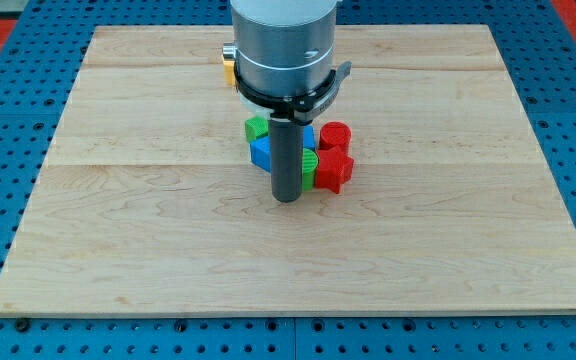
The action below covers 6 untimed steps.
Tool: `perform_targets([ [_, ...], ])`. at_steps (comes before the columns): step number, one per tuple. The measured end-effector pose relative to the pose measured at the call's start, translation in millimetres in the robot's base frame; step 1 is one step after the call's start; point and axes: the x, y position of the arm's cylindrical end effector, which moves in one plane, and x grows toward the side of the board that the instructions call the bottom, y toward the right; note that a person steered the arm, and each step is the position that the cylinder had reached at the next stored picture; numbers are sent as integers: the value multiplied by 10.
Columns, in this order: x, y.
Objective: Keep blue triangle in between yellow heart and green circle
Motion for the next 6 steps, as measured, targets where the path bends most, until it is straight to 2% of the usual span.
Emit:
perform_targets([
  [1,25,-50],
  [2,50,-500],
  [3,-269,-611],
  [4,-603,-530],
  [5,-622,-68],
  [6,-599,-149],
])
